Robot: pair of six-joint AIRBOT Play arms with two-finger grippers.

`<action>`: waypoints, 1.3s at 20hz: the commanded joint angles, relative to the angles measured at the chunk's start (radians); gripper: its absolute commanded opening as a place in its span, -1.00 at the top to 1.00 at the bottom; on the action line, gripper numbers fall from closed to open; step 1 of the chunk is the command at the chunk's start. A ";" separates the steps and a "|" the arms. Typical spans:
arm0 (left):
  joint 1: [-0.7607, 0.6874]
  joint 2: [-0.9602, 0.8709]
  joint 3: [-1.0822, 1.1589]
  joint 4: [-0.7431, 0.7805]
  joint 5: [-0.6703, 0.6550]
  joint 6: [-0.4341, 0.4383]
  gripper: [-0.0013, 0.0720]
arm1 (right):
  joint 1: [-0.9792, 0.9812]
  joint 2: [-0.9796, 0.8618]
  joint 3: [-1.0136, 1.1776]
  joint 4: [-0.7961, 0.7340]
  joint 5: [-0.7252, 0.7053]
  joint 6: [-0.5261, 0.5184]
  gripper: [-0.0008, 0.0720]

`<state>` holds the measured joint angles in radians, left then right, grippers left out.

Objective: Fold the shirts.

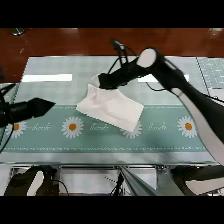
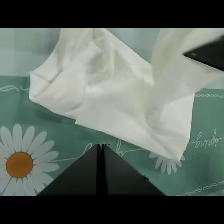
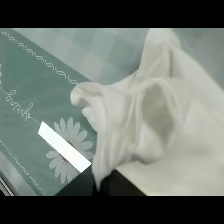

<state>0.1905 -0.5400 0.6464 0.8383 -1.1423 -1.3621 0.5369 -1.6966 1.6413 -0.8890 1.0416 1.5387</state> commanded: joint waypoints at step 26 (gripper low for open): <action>0.013 -0.019 -0.133 -0.027 0.121 0.007 0.91 | -0.342 0.754 -1.245 0.202 -0.405 0.105 -0.75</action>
<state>0.2028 -0.5472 0.5133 0.8116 -1.0206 -1.3567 0.1818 -0.8604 0.4965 -1.0164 0.7506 1.8786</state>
